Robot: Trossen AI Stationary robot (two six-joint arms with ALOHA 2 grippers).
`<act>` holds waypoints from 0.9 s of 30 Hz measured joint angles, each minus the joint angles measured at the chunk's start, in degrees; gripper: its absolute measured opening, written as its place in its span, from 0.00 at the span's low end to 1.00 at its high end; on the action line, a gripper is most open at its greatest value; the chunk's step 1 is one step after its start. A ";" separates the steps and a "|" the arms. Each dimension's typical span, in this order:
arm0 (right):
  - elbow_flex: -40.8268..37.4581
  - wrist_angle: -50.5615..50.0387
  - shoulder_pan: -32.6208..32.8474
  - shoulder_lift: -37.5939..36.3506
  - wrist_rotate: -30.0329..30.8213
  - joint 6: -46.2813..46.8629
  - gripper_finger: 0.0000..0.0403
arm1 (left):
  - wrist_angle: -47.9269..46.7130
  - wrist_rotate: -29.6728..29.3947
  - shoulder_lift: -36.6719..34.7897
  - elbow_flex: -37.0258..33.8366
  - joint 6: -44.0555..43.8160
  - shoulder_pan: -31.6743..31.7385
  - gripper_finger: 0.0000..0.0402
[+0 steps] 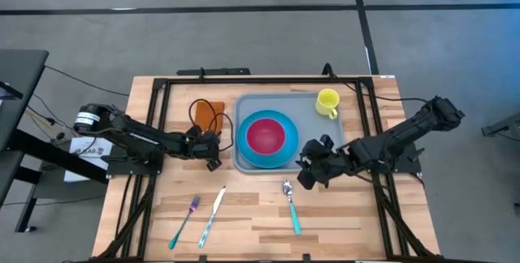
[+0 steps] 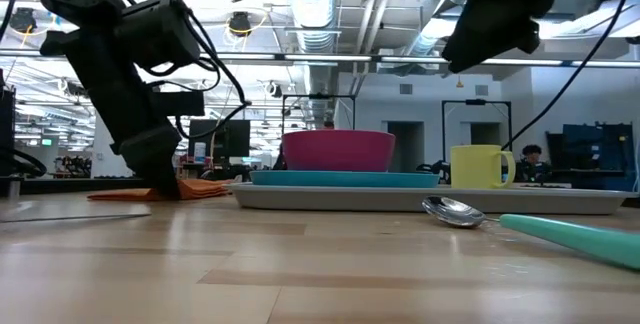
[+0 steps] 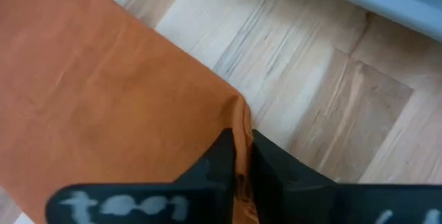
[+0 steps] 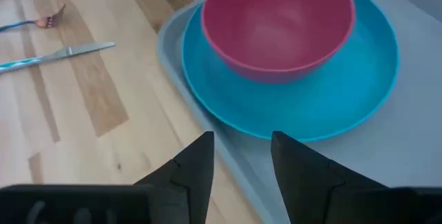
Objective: Set up tray
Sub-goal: Put the orange napkin on top of the gray tray to the right of the blue plate
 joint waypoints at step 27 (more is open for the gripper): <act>0.00 19.41 -5.25 0.02 -3.59 -43.45 0.33 | -36.38 -13.14 -8.85 32.24 -5.38 -16.03 0.02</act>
